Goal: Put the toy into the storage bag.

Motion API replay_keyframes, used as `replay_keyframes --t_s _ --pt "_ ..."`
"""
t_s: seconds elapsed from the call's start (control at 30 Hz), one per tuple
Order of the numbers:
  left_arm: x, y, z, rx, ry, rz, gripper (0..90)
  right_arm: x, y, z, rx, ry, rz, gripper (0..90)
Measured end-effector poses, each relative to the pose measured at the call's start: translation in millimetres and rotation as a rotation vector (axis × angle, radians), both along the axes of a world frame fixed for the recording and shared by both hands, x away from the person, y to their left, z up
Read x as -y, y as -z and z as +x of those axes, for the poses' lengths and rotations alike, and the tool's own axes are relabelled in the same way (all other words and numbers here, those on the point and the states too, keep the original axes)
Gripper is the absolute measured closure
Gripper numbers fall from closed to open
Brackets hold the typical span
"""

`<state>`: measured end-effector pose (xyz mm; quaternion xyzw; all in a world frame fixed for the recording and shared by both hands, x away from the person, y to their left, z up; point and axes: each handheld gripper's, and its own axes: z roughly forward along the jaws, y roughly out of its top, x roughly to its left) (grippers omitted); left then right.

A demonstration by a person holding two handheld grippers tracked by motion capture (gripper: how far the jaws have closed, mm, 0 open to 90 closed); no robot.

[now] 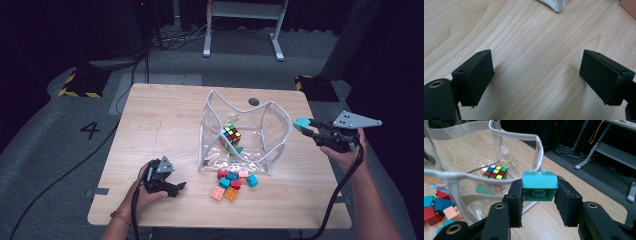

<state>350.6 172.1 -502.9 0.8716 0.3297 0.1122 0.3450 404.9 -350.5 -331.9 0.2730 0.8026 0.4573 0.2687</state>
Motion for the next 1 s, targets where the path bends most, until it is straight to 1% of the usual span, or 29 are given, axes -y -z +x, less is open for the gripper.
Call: replay_keyframes --t_s 0.07,0.17,0.2,0.27,0.37,0.4,0.43,0.57,0.77,0.83,0.87,0.9,0.93,1.0 --pt "0.0 0.0 0.0 -0.001 0.001 -0.001 12.2 -3.1 -5.6 2.2 -0.001 -0.004 0.01 59.3" --pt "0.0 0.0 0.0 0.0 0.001 0.0 12.2 -7.5 -13.5 6.7 0.011 -0.01 0.004 59.3" --pt "0.0 0.0 0.0 -0.001 0.001 -0.001 12.2 -9.0 -15.6 8.5 0.014 -0.019 0.009 59.3" --pt "0.0 0.0 0.0 0.0 0.0 0.0 12.2 -12.2 -20.1 11.8 0.007 -0.024 0.016 59.3" --pt "0.0 0.0 0.0 0.0 0.0 0.0 12.2 -16.2 -24.8 16.8 0.011 -0.043 0.021 59.3" --pt "0.0 0.0 0.0 0.0 0.0 0.0 12.2 -17.9 -26.3 17.9 0.002 -0.042 0.024 59.3" --pt "0.0 0.0 0.0 0.0 0.0 0.0 12.2 -19.8 -27.5 19.9 0.003 -0.052 0.025 59.3" --pt "0.0 0.0 0.0 0.001 0.0 0.0 12.2 -30.3 -26.8 25.9 -0.02 -0.084 0.025 59.3" --pt "0.0 0.0 0.0 0.001 0.0 0.0 12.2 -47.1 -25.1 29.7 -0.048 -0.131 0.006 59.3" --pt "0.0 0.0 0.0 0.0 0.0 0.0 12.2 -52.8 -25.7 31.5 -0.055 -0.16 -0.006 59.3" --pt "0.0 0.0 0.0 -0.001 0.001 -0.001 12.2 -55.9 -25.9 32.5 -0.066 -0.171 -0.009 59.3" --pt "0.0 0.1 0.0 -0.001 0.001 -0.001 12.2 -58.1 -26.1 34.4 -0.065 -0.186 -0.023 59.3" --pt "0.1 0.1 0.0 -0.001 0.001 -0.001 12.2 -60.6 -26.3 35.4 -0.076 -0.195 -0.031 59.3" --pt "0.1 0.1 0.0 -0.001 0.001 -0.001 12.2 -65.6 -26.5 38.3 -0.084 -0.226 -0.041 59.3"
